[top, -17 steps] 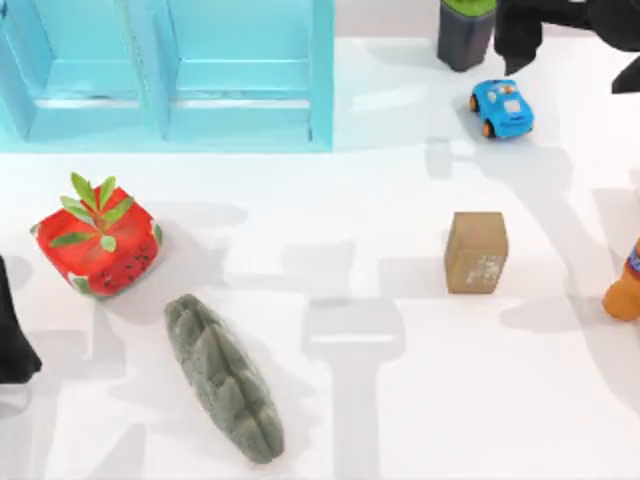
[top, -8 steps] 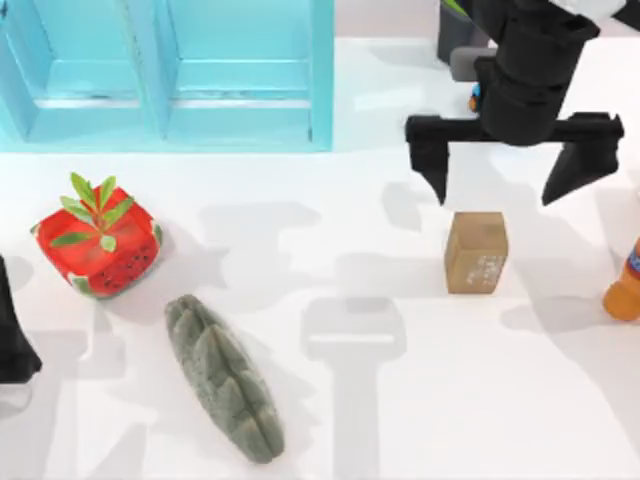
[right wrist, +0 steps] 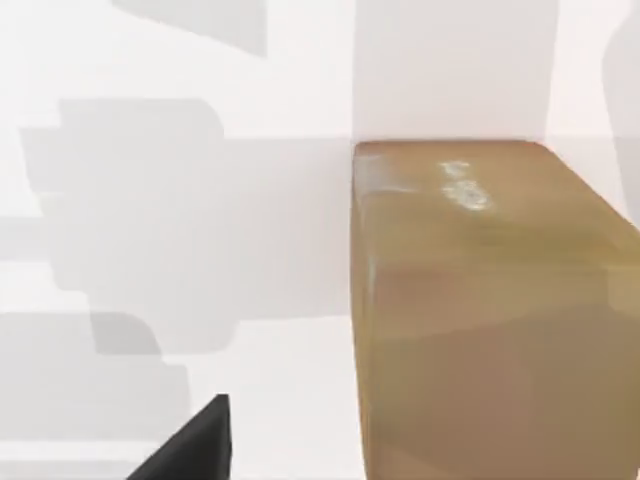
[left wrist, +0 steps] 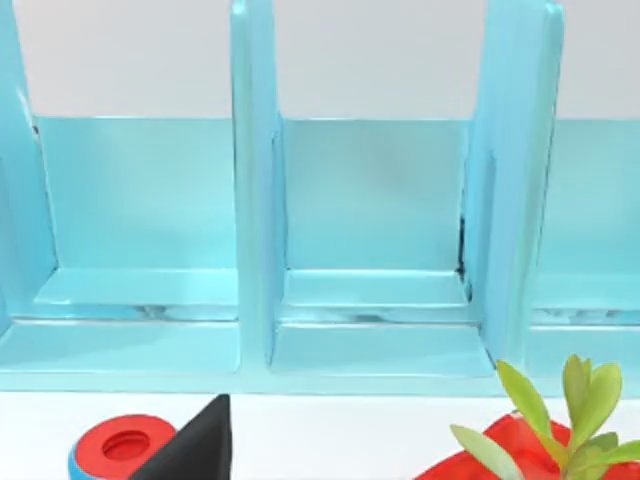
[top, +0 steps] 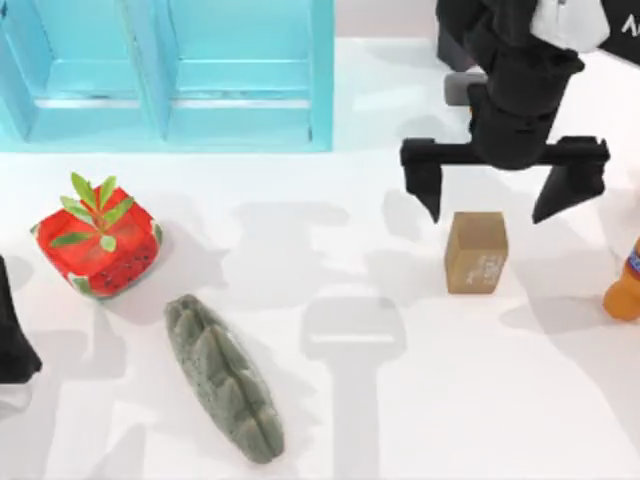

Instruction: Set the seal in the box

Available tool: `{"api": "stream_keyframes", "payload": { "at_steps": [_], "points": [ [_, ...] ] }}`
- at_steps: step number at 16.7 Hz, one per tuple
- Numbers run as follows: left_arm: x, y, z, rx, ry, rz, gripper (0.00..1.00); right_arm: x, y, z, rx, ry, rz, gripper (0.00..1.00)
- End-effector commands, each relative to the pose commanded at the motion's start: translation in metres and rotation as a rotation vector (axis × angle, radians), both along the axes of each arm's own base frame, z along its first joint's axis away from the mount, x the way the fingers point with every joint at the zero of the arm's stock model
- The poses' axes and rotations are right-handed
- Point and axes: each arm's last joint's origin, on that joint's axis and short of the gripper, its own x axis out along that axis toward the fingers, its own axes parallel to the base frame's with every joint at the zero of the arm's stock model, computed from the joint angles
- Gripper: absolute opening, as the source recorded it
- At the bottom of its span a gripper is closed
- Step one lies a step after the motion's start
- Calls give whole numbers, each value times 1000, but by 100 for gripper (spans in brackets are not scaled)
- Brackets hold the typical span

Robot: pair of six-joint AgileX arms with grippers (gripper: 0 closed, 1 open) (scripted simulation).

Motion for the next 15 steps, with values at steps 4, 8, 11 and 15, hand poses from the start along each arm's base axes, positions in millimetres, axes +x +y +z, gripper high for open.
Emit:
{"api": "stream_keyframes", "payload": {
  "at_steps": [4,8,11,15],
  "points": [
    [0,0,0,0,0,0,100,0,1,-50,5,-12,0,100],
    [0,0,0,0,0,0,100,-3,0,-67,1,-3,0,100],
    [0,0,0,0,0,0,100,-3,0,-67,1,-3,0,92],
    [0,0,0,0,0,0,100,-3,0,-67,1,-3,0,62]
  ]
}}
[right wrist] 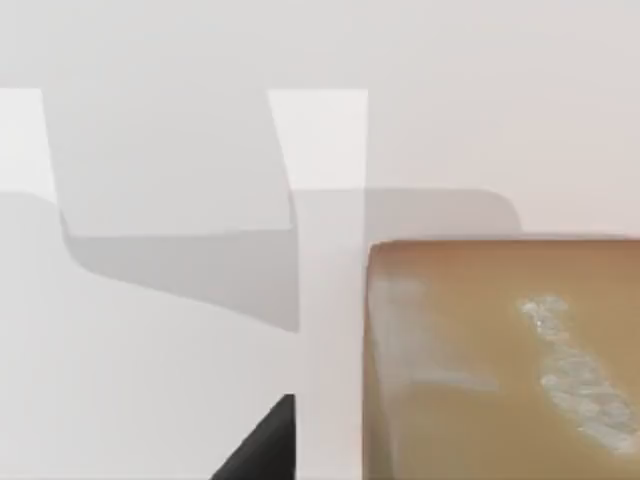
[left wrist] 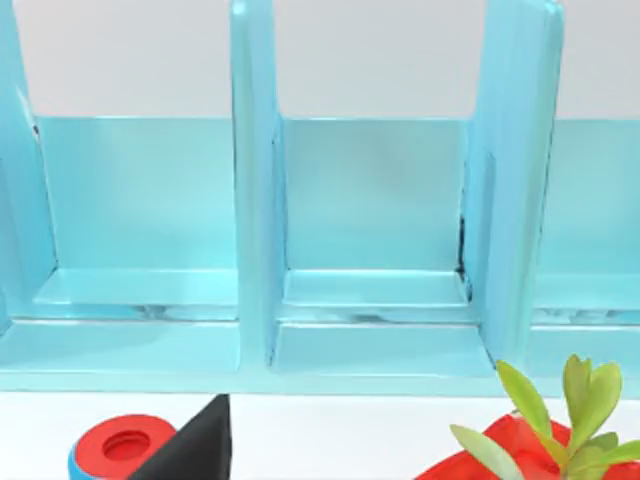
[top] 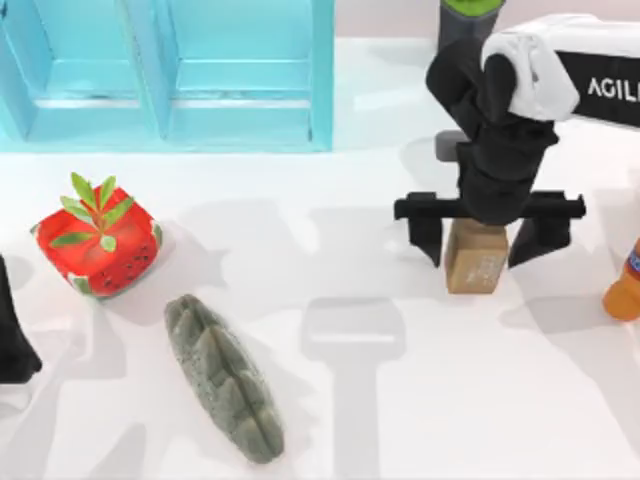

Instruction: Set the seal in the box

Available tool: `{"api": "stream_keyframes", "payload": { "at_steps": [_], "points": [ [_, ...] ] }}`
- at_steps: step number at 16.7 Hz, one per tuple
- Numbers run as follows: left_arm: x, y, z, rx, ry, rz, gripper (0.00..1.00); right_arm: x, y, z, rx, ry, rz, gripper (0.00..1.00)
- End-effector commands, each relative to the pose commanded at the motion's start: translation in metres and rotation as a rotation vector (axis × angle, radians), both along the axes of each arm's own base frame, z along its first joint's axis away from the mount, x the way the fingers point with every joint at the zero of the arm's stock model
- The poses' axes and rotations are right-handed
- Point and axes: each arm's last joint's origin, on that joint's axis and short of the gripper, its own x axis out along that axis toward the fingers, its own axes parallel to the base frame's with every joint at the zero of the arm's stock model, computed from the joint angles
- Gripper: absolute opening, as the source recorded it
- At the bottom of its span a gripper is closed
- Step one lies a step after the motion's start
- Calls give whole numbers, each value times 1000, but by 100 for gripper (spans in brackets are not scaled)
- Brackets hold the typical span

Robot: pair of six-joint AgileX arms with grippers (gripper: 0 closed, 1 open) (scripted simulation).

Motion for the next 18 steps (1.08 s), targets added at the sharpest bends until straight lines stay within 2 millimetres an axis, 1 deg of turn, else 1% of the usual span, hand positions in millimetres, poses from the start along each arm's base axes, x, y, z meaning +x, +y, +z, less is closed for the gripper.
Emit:
{"api": "stream_keyframes", "payload": {
  "at_steps": [8,9,18],
  "points": [
    [0,0,0,0,0,0,100,0,0,0,0,0,0,2],
    [0,0,0,0,0,0,100,0,0,0,0,0,0,0],
    [0,0,0,0,0,0,100,1,-1,2,0,-3,-3,0]
  ]
}}
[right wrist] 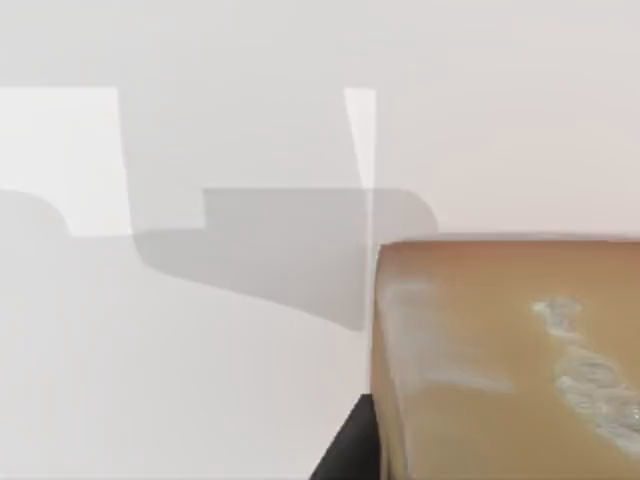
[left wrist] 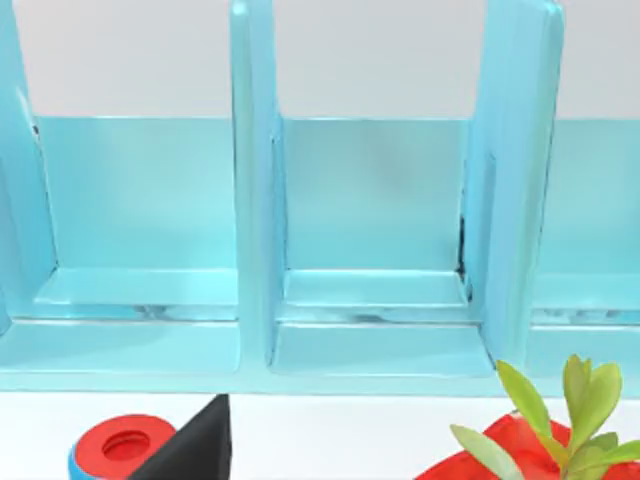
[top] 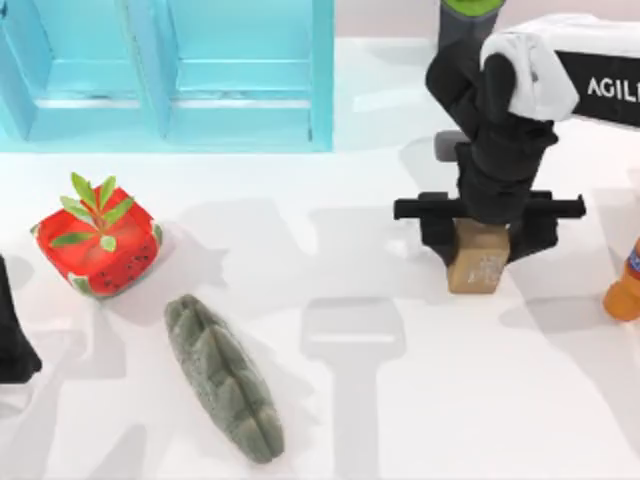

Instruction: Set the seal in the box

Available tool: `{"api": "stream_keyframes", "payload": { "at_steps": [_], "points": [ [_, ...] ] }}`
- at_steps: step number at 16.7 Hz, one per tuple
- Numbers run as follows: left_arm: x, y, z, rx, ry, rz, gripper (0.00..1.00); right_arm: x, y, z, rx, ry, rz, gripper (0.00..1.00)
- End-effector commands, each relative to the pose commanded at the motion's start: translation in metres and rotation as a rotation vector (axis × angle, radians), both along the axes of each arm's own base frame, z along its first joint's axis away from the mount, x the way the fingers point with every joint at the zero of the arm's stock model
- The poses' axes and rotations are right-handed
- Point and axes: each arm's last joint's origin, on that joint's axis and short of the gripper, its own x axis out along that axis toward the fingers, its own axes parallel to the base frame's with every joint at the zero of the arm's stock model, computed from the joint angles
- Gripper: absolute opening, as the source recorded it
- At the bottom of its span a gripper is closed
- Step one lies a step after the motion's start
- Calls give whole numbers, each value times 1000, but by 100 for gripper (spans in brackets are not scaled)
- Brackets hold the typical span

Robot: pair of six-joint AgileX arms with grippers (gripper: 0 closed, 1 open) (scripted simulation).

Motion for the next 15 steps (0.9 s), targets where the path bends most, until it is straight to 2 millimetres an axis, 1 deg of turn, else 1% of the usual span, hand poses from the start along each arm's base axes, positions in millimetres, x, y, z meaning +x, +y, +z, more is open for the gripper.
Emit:
{"api": "stream_keyframes", "payload": {
  "at_steps": [1,3,7,9,11,15],
  "points": [
    [0,0,0,0,0,0,100,1,0,4,1,-2,0,0],
    [0,0,0,0,0,0,100,4,1,21,5,-9,-2,0],
    [0,0,0,0,0,0,100,3,1,71,-5,10,-3,0],
    [0,0,0,0,0,0,100,1,0,91,-2,5,-1,0],
    [0,0,0,0,0,0,100,0,0,99,0,1,0,0],
    [0,0,0,0,0,0,100,0,0,97,-2,3,-1,0]
  ]
}}
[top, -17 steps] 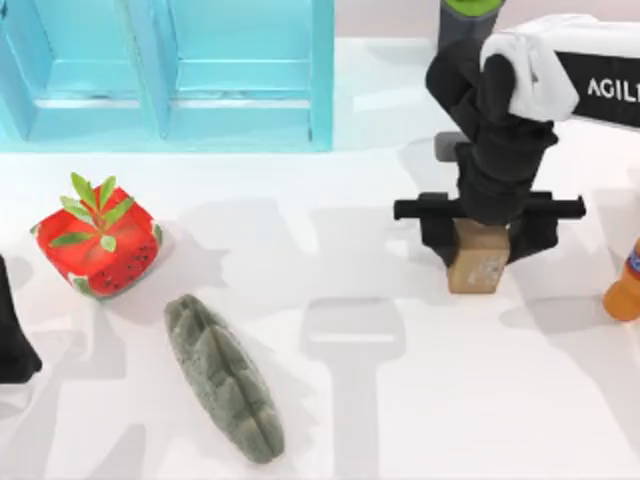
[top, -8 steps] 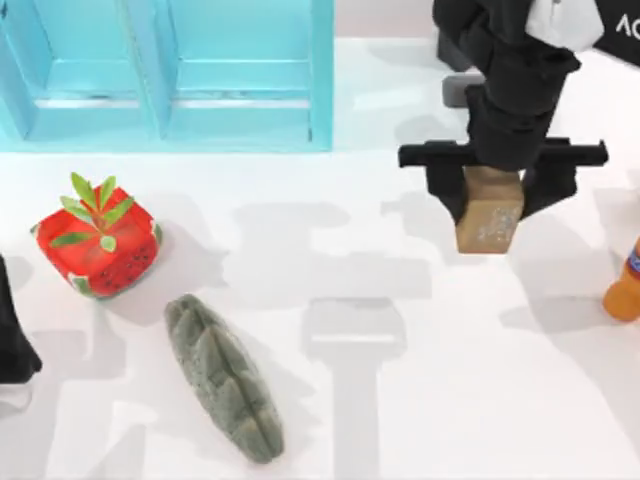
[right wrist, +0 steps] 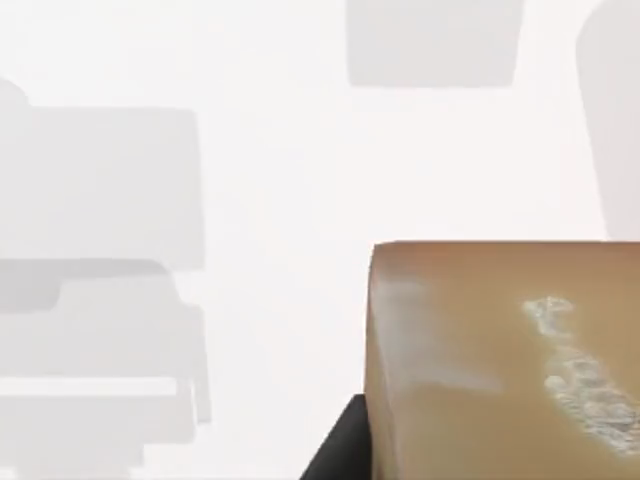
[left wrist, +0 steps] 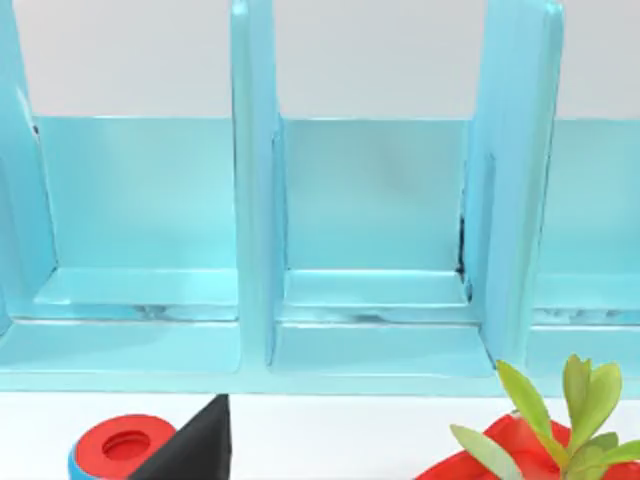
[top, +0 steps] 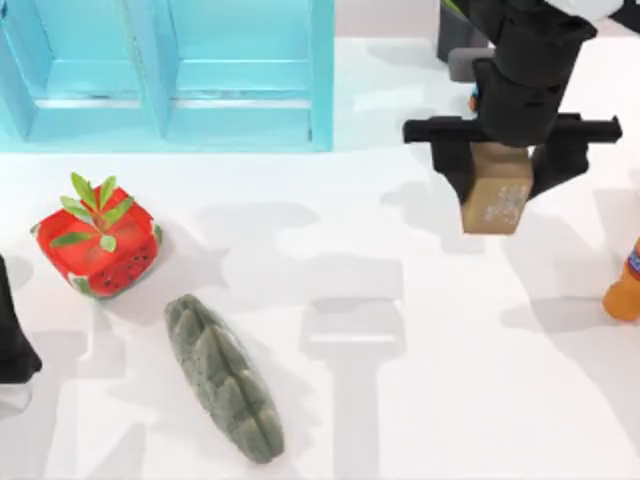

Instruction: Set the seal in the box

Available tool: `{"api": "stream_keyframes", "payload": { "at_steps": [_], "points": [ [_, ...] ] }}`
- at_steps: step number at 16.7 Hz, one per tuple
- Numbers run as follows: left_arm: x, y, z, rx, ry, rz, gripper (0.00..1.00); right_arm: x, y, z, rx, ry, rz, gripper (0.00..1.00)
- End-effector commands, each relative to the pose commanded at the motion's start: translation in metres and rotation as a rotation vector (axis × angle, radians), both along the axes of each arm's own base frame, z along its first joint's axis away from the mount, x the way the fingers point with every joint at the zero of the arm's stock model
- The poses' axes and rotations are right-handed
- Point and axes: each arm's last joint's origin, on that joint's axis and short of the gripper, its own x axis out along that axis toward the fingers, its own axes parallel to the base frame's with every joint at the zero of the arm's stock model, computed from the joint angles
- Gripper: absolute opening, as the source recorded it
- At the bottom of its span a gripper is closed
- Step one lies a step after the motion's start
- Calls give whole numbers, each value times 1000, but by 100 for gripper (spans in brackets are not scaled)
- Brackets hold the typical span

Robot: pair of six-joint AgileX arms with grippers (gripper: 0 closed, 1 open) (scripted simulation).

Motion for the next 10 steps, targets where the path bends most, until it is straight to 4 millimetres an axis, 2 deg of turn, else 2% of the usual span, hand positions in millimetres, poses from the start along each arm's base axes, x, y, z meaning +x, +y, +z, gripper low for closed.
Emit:
{"api": "stream_keyframes", "payload": {
  "at_steps": [2,5,8,10],
  "points": [
    [0,0,0,0,0,0,100,5,-13,4,-3,-18,-12,0],
    [0,0,0,0,0,0,100,17,-62,17,-19,-74,-56,0],
    [0,0,0,0,0,0,100,21,-144,33,-51,-122,-122,0],
    [0,0,0,0,0,0,100,12,-204,41,-73,-124,-154,0]
  ]
}}
